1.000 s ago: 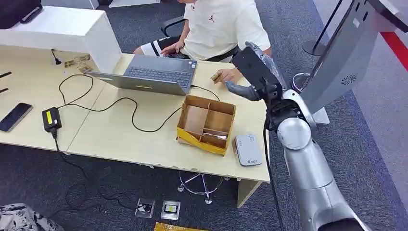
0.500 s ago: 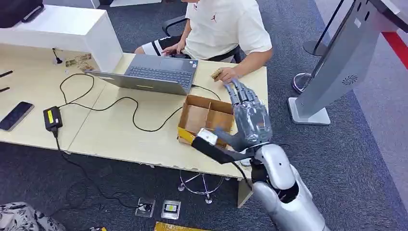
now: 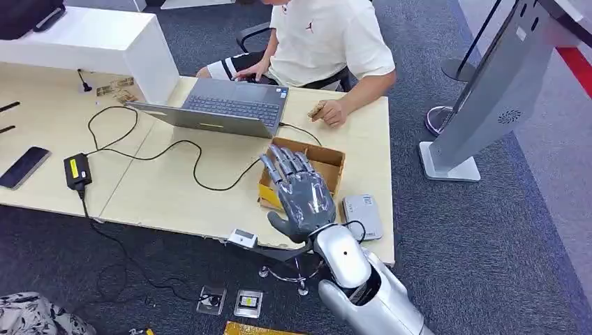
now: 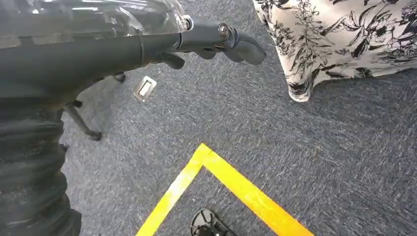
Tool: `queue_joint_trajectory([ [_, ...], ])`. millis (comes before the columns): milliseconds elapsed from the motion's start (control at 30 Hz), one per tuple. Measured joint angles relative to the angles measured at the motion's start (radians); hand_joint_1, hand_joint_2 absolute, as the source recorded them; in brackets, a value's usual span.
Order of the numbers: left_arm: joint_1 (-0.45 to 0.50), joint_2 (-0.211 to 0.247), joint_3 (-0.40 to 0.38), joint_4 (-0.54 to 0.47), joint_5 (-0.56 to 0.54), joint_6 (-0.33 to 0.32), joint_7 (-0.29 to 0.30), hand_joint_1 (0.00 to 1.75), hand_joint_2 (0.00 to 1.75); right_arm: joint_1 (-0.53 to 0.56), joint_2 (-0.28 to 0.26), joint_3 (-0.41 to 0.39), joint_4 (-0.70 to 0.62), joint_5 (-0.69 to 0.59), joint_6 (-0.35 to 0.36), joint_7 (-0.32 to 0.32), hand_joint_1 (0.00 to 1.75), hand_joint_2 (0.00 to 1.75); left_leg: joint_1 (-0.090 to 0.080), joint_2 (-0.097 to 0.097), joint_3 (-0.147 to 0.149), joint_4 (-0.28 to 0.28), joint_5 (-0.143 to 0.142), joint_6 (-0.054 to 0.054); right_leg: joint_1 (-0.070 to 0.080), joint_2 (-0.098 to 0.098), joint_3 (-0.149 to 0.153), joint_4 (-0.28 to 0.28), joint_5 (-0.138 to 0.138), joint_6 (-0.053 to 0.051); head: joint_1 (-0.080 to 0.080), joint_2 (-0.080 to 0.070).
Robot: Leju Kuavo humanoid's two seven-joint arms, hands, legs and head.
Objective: Pass the card to the sensor for recognition and then transmit it.
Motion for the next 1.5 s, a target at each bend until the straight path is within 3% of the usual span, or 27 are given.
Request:
queue_joint_trajectory([
  [367, 0.002, -0.009, 0.059, 0.0, -0.058, 0.0, 0.001, 0.0, 1.75, -0.059, 0.059, 0.0, 0.22, 0.074, -0.119, 0.05, 0.0, 1.75, 0.0, 0.0, 0.0, 0.0, 0.0, 0.0, 0.0, 0.0, 0.0, 0.0, 0.0, 0.0, 0.0, 0.0],
  [600, 0.005, -0.014, 0.082, -0.001, -0.058, 0.0, -0.005, 0.0, 1.75, -0.112, 0.087, -0.05, 0.363, 0.079, -0.145, 0.083, 0.0, 1.75, 0.0, 0.0, 0.0, 0.0, 0.0, 0.0, 0.0, 0.0, 0.0, 0.0, 0.0, 0.0, 0.0, 0.0],
  [1000, 0.009, -0.008, 0.091, -0.002, -0.061, -0.018, -0.041, 0.0, 1.75, -0.145, 0.09, -0.138, 0.488, 0.079, -0.131, 0.099, 0.0, 1.75, 0.0, 0.0, 0.0, 0.0, 0.0, 0.0, 0.0, 0.0, 0.0, 0.0, 0.0, 0.0, 0.0, 0.0],
  [1400, 0.012, 0.006, 0.091, -0.002, -0.059, -0.019, -0.041, 0.0, 1.75, -0.141, 0.099, -0.155, 0.513, 0.084, -0.103, 0.087, 0.0, 1.75, 0.0, 0.0, 0.0, 0.001, 0.0, 0.0, 0.0, 0.001, 0.0, 0.0, 0.0, 0.0, 0.0, 0.0],
  [1500, 0.012, 0.006, 0.091, -0.002, -0.059, -0.021, -0.041, 0.0, 1.75, -0.141, 0.099, -0.156, 0.513, 0.085, -0.102, 0.087, 0.24, 1.75, 0.0, 0.0, 0.001, 0.001, 0.0, 0.0, 0.0, 0.001, 0.0, 0.0, 0.0, 0.0, 0.0, 0.0],
])
